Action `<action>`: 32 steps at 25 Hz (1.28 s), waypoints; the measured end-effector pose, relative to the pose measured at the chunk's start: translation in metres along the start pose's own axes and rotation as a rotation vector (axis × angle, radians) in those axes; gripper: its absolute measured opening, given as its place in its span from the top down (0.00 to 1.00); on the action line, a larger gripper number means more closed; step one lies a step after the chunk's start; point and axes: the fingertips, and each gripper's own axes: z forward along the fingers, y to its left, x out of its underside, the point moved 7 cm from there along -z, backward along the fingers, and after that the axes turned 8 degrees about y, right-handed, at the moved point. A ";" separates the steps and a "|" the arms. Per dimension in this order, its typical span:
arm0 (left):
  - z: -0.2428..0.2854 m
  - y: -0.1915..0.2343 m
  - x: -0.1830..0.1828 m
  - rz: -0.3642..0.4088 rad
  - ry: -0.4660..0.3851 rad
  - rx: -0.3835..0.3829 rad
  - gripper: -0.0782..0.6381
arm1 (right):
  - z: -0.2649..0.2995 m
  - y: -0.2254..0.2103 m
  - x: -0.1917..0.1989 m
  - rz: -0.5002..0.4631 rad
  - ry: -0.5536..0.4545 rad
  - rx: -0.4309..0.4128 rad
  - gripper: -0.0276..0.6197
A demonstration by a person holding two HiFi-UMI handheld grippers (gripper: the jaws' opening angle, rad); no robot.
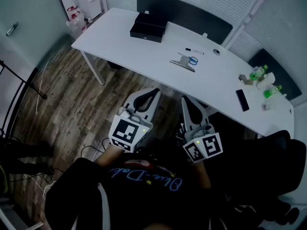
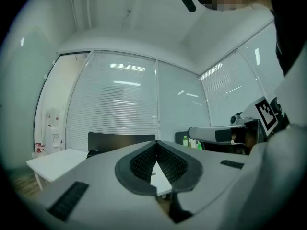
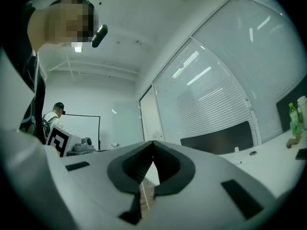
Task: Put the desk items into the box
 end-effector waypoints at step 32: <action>0.009 -0.065 0.005 0.077 0.027 0.043 0.88 | -0.064 -0.027 0.018 0.113 -0.042 0.050 0.94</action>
